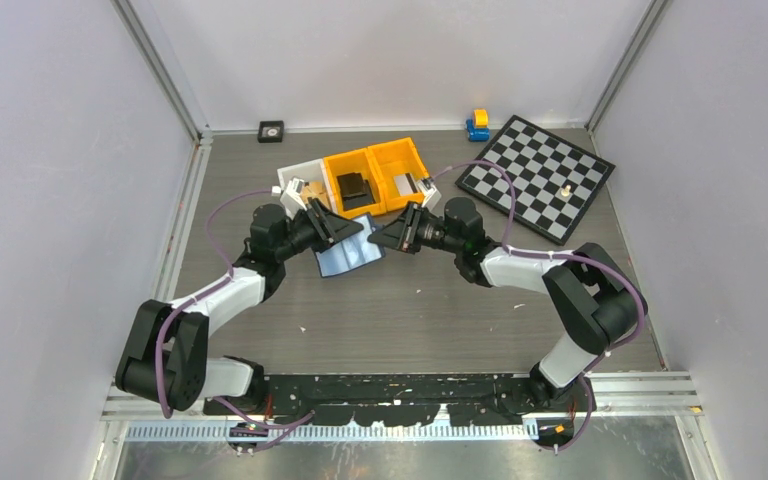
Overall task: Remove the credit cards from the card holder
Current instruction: Remove the credit card from the card holder.
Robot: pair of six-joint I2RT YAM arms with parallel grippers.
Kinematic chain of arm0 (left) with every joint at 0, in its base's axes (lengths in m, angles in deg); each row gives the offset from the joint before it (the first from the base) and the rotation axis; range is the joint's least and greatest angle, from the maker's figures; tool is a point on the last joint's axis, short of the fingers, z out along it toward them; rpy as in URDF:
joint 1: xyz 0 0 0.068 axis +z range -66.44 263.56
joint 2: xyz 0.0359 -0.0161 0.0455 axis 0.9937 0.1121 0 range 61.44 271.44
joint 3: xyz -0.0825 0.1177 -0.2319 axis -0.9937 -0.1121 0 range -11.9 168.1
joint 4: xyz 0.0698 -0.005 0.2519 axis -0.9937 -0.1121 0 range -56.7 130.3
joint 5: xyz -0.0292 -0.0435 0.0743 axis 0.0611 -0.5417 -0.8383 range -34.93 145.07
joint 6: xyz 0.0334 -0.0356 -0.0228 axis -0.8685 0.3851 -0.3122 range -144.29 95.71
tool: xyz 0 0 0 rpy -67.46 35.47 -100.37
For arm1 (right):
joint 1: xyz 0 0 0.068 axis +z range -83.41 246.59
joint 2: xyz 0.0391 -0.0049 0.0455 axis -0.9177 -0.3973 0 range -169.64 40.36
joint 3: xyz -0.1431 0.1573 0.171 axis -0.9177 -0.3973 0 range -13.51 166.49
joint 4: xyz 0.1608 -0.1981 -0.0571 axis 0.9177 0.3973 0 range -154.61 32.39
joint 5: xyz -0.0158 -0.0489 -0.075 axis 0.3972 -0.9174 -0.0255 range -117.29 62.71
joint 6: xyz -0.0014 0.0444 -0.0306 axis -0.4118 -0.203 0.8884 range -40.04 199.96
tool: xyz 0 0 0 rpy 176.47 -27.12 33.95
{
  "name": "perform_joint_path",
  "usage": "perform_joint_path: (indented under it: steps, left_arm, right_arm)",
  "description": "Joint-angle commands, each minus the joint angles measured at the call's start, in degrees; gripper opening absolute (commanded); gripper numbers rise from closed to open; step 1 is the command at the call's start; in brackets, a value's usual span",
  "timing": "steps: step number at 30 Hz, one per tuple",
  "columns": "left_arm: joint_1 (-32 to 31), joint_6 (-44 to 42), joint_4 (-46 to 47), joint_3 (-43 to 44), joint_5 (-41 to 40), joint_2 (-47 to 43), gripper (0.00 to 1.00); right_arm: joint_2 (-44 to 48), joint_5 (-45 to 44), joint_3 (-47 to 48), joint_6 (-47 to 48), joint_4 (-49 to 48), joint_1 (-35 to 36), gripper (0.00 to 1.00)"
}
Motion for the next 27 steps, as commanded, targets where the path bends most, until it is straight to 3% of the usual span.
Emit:
perform_joint_path:
  steps: [1, 8, 13, 17, 19, 23, 27]
  left_arm:
    - [0.4, 0.2, 1.1, 0.6, 0.8, -0.9, 0.36]
    - [0.9, 0.5, 1.1, 0.6, 1.0, -1.2, 0.16]
    - [1.0, 0.7, 1.4, 0.3, 1.2, -1.4, 0.11]
    - [1.0, 0.7, 1.5, 0.3, 1.3, -1.2, 0.11]
    - [1.1, 0.6, 1.4, 0.5, 1.4, -1.1, 0.16]
    - [1.3, -1.8, -4.4, 1.7, -0.7, -1.9, 0.42]
    - [1.2, -6.3, -13.8, 4.4, -4.1, -2.6, 0.49]
  right_arm:
    - [1.7, 0.2, 0.0, -1.5, -5.4, -0.4, 0.26]
    - [1.1, 0.5, -0.4, -3.1, -6.7, -1.2, 0.35]
    - [1.1, -0.1, -0.6, -3.2, -5.6, -1.9, 0.13]
    - [1.6, -0.3, -0.5, -2.7, -4.6, -2.1, 0.01]
    - [2.6, -1.1, -0.5, -1.4, -2.6, -2.5, 0.01]
    - [6.5, -4.9, -0.7, 3.1, 4.8, -3.2, 0.0]
    - [11.5, -8.9, -0.8, 7.5, 11.3, -3.3, 0.0]
